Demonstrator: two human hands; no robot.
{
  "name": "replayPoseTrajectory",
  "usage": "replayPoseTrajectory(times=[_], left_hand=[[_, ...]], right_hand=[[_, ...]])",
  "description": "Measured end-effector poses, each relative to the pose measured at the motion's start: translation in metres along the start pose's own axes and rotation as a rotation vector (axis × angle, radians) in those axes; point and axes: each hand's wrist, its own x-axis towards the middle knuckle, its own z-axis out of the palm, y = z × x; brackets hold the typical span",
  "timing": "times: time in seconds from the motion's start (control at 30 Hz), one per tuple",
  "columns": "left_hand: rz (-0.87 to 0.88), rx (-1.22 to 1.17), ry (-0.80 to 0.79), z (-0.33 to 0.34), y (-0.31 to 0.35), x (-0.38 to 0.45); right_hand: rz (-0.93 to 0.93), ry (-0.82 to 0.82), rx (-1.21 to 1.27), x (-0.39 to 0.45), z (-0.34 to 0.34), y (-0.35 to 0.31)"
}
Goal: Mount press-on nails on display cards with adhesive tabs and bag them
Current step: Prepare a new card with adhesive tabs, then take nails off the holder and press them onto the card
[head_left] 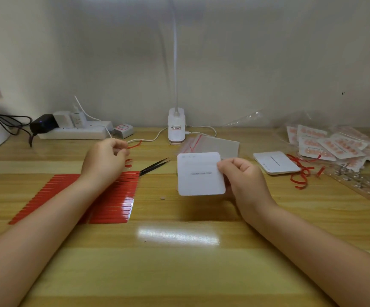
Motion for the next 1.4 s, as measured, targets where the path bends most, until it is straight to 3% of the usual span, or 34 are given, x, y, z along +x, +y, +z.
replayPoseTrajectory(times=[0.2,0.37,0.47,0.77,0.93,1.03,1.3,1.4], left_hand=[[0.271,0.223,-0.02,-0.004,0.016,-0.009],[0.478,0.188,-0.492,-0.01,0.043,-0.025],[0.554,0.187,-0.589,0.003,0.049,-0.044],[0.796,0.124,-0.451,0.016,0.043,-0.058],[0.883,0.103,-0.517,0.017,0.042,-0.059],[0.933,0.122,-0.478,0.015,0.042,-0.06],[0.825,0.153,-0.4,0.017,0.043,-0.063],[0.697,0.106,-0.385,0.02,0.044,-0.064]], right_hand=[[-0.047,0.113,-0.08,0.013,-0.017,-0.003],[-0.039,0.118,-0.075,0.015,-0.017,0.003],[-0.027,0.112,-0.064,0.016,-0.016,0.006],[-0.029,0.118,-0.097,0.02,-0.014,0.01],[-0.025,0.121,-0.121,0.019,-0.014,0.01],[-0.03,0.116,-0.124,0.019,-0.014,0.01],[-0.052,0.112,-0.128,0.02,-0.014,0.011],[-0.07,0.116,-0.174,0.02,-0.014,0.012]])
